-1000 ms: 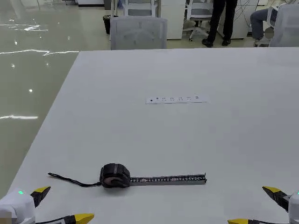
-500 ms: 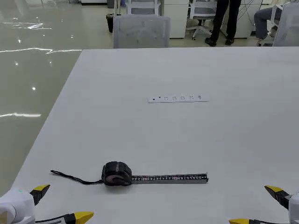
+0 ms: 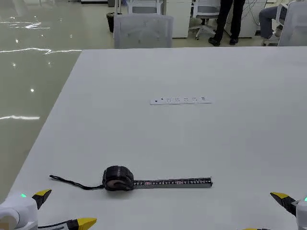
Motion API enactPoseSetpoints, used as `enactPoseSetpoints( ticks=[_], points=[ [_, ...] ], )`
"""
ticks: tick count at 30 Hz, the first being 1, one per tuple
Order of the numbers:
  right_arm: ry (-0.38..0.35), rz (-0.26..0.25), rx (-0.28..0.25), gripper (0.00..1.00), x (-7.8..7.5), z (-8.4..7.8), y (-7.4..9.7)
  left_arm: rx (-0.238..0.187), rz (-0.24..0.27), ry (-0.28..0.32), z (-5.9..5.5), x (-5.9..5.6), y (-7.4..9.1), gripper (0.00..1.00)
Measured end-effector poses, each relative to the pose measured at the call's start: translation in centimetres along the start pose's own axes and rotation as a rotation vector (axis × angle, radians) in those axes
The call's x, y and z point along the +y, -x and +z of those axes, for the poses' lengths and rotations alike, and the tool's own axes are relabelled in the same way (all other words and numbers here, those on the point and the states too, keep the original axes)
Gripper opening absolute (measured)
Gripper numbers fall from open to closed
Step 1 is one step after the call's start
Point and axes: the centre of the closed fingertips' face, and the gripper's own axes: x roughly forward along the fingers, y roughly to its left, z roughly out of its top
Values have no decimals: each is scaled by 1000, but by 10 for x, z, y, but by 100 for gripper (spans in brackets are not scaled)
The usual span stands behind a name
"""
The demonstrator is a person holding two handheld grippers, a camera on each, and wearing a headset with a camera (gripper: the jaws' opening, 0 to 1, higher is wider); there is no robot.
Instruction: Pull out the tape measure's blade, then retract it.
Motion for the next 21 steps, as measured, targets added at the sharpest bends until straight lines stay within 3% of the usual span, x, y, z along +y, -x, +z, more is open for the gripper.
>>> enactPoseSetpoints(
  ticks=[3,11,21],
  points=[
    [-1,2,1,100,-1,0,1,0,4,0,-2,7,-1,100],
    [6,7,16,99,-3,-2,4,9,-7,2,-6,11,-5,100],
    [12,15,33,99,-5,-4,3,18,-20,3,-10,6,-11,100]
  ],
)
